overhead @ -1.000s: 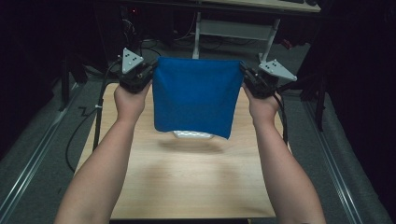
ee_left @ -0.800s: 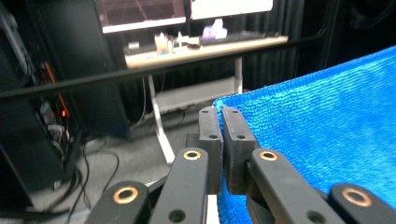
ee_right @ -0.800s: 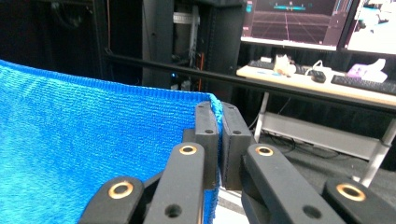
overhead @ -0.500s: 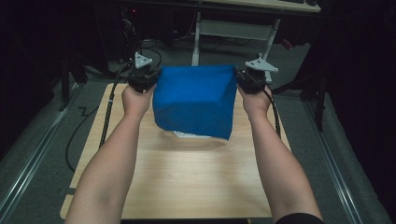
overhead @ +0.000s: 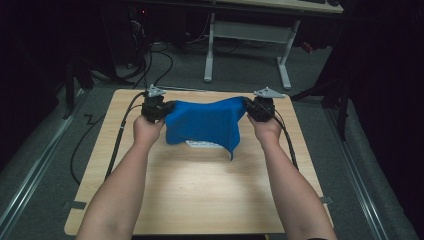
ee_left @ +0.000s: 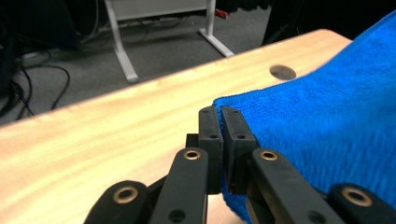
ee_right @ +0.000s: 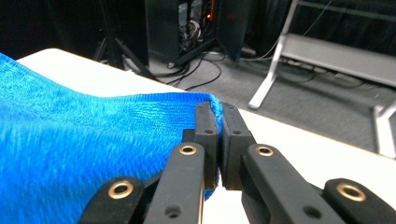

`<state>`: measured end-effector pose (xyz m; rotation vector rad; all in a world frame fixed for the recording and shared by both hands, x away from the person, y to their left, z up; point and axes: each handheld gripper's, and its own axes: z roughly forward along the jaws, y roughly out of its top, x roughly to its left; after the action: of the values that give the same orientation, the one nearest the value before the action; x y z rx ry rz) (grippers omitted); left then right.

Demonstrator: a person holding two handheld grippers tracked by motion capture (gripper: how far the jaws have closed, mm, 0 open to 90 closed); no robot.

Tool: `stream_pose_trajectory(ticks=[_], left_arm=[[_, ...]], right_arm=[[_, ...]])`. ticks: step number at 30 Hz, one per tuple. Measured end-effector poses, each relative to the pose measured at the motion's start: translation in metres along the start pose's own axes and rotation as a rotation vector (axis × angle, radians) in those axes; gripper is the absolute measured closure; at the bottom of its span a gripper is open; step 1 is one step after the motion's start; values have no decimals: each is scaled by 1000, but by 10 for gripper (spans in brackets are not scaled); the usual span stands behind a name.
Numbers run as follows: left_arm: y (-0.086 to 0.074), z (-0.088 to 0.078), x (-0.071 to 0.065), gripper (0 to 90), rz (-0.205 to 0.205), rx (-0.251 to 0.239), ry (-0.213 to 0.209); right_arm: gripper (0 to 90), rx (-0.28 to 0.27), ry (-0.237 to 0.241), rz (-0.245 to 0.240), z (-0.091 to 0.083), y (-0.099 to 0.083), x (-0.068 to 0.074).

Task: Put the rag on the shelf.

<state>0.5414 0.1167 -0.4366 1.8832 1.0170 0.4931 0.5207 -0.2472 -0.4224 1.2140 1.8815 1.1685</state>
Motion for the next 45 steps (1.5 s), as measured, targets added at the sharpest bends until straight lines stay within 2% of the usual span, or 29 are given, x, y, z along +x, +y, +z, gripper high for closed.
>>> stream_pose_trajectory(ticks=[1,9,11,15,24,31,36,45], left_arm=[[-8,2,-1,877,-8,9,-11],[-33,11,-7,877,-37,31,-62],[-37,14,-8,876,-47,36,-78],[-39,19,-13,876,-40,39,-98],[-47,29,-16,876,-49,72,-119],[-53,36,-20,875,-61,80,-143],[-56,39,-22,875,-56,88,-145],[-67,36,-18,856,-91,71,-147]], right_arm=[[884,16,12,5,1,-7,2],[884,59,23,17,4,-31,9],[884,66,26,23,4,-38,9],[883,77,37,30,5,-49,11],[883,87,43,35,8,-59,10],[883,94,46,33,9,-64,13],[882,97,49,29,10,-66,14],[871,116,55,35,16,-74,16]])
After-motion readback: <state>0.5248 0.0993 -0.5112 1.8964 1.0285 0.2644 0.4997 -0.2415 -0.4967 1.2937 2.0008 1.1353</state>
